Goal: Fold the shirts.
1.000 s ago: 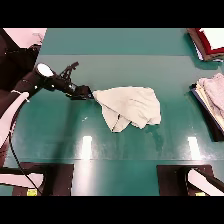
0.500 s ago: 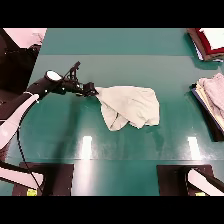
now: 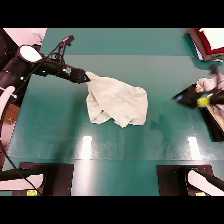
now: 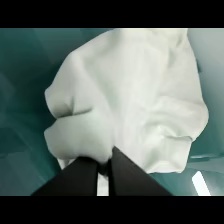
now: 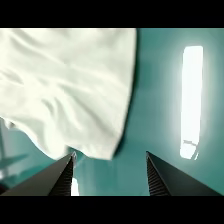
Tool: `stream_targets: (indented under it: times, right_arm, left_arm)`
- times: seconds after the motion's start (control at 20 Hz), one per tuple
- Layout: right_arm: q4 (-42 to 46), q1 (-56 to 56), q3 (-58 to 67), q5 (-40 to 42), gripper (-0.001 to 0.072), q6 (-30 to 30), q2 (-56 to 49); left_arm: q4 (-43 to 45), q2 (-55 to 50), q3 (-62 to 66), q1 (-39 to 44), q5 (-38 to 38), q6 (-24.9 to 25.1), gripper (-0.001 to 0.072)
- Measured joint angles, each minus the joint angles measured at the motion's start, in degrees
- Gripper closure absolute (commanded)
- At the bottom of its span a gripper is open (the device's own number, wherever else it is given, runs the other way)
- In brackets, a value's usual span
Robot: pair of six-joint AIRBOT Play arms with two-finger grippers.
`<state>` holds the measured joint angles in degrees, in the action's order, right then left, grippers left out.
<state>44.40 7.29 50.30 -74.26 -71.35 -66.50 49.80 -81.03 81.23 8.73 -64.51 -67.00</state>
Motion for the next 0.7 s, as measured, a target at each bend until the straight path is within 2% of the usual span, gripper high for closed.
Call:
stream_targets:
  times: [0.15, 0.4, 0.45, 0.5, 0.55, 0.6, 0.65, 0.7]
  right_arm:
    - [-2.49, -7.87, -6.58, 6.16, 0.021, 1.7, -5.11]
    - [-8.57, -19.52, -6.19, 12.37, 0.0212, 3.69, -13.79]
    - [-9.55, -21.49, -5.29, 12.81, 0.0281, 3.91, -15.3]
    - [-9.75, -23.12, -4.44, 13.29, 0.0315, 4.04, -16.5]
    - [-9.94, -24.5, -3.54, 13.7, 0.0464, 4.09, -17.53]
    - [-9.73, -25.9, -2.6, 14.56, 0.0646, 4.24, -18.43]
    - [-8.92, -27.02, -1.7, 15.04, 0.0696, 4.31, -19.08]
    - [-8.92, -27.74, -0.76, 15.5, 0.0696, 4.66, -19.45]
  left_arm:
    - [1.36, 1.46, 0.42, 0.0, -0.76, -0.02, 0.0676]
    - [2.08, 2.16, 0.66, 0.0, -1.36, -0.02, 0.0676]
    - [2.21, 2.19, 0.66, 0.0, -1.46, -0.02, 0.0676]
    - [2.27, 2.23, 0.66, 0.0, -1.62, -0.02, 0.0676]
    - [2.29, 2.27, 0.66, -0.02, -1.79, -0.02, 0.0676]
    - [2.43, 2.29, 0.66, -0.02, -1.99, -0.02, 0.0676]
    - [2.56, 2.29, 0.66, -0.02, -2.08, -0.02, 0.0676]
    - [2.64, 2.32, 0.68, -0.02, -2.16, -0.02, 0.0677]
